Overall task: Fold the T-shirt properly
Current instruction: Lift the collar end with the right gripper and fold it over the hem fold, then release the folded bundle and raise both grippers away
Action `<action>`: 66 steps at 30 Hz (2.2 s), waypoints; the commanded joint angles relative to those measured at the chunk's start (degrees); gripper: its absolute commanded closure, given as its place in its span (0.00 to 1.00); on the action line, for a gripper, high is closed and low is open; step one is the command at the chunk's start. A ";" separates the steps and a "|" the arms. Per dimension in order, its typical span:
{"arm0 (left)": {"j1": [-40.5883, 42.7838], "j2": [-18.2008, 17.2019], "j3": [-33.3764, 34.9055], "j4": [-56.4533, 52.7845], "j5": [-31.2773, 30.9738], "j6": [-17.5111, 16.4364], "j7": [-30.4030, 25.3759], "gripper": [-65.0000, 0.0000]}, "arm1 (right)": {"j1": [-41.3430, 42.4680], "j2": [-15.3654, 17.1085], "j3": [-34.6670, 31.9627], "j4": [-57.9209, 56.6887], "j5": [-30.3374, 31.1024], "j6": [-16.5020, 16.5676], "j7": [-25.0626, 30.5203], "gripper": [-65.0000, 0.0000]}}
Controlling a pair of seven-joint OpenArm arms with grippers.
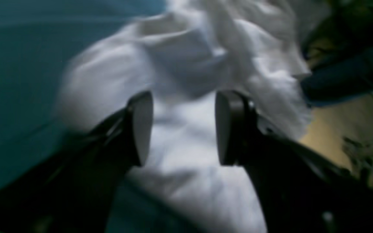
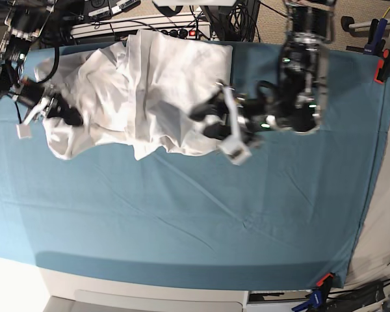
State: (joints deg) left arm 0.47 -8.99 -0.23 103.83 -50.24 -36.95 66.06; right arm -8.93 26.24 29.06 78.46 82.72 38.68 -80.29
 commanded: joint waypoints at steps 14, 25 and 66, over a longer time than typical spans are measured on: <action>4.46 -8.50 -9.33 1.68 -5.53 -0.17 -0.94 0.51 | -9.01 -24.76 0.11 40.35 -11.13 1.32 0.29 1.00; 4.74 -8.81 -9.33 1.68 -6.08 -0.17 -0.94 0.51 | -8.98 -29.75 -15.91 40.33 -36.30 -1.84 16.68 1.00; 4.72 -9.16 -9.35 1.68 -5.68 -0.17 -0.94 0.51 | -6.12 -34.32 -30.60 33.42 -35.63 -1.66 19.82 0.52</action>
State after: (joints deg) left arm 5.87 -17.65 -9.34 104.62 -54.72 -36.95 66.35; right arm -15.55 -7.79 -1.34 110.67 45.32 36.29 -61.71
